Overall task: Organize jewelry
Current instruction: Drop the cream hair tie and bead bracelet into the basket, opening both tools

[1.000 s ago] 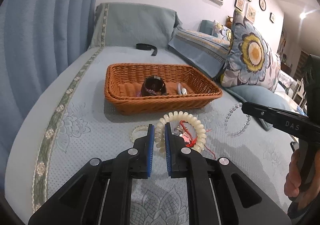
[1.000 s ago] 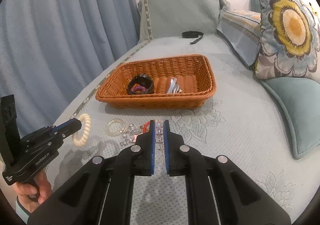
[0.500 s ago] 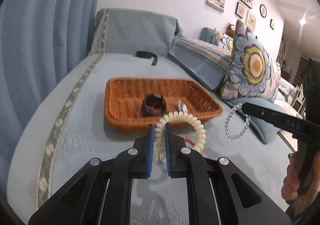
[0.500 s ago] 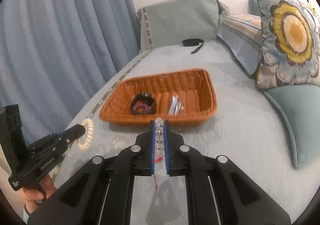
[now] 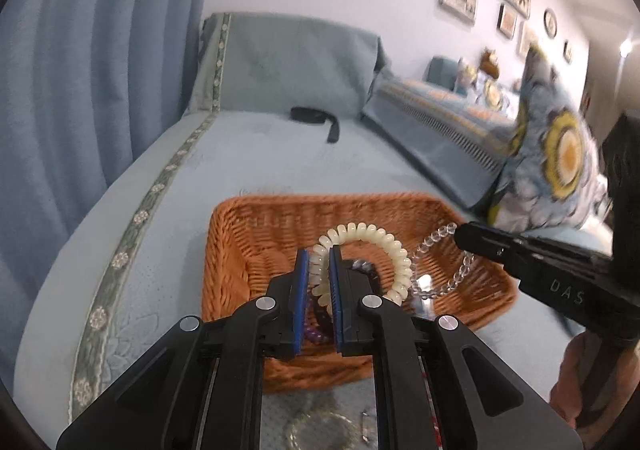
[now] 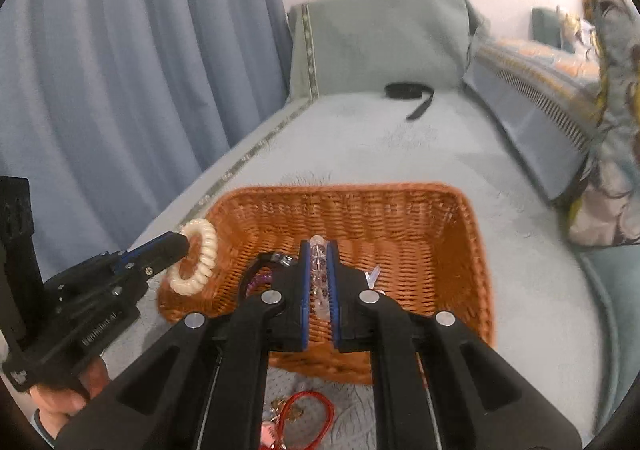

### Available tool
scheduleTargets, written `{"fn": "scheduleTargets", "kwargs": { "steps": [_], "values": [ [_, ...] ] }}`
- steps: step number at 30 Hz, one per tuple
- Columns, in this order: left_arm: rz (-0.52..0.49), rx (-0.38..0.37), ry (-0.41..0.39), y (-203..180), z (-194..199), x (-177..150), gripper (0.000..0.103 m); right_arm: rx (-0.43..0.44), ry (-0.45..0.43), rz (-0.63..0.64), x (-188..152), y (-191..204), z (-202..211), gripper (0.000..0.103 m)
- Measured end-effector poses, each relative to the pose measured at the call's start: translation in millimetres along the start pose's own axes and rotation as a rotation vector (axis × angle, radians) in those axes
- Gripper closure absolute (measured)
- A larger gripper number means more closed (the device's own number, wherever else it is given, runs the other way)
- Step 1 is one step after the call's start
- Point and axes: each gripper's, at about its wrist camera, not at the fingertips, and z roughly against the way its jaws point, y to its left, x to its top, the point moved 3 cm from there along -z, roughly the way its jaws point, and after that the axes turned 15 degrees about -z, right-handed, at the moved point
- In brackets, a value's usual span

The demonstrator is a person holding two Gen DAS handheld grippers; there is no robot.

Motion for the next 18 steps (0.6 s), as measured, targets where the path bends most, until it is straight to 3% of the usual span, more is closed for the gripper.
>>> {"fn": "scheduleTargets", "kwargs": {
  "steps": [7,15,16,18],
  "values": [
    [-0.033,0.018,0.077,-8,-28,-16,0.095,-0.058,0.045,-0.058,-4,-38,-26,0.097],
    [-0.032,0.013,0.103,-6,-37,-22,0.093,-0.066,0.046,-0.121,-7,-61,-25,0.096],
    [-0.027,0.006,0.095,-6,-35,-22,0.091,-0.067,0.047,-0.128,-7,-61,-22,0.094],
    [-0.014,-0.011,0.069,-4,-26,-20,0.071,-0.061,0.040,-0.138,-7,-62,-15,0.072]
  ]
}}
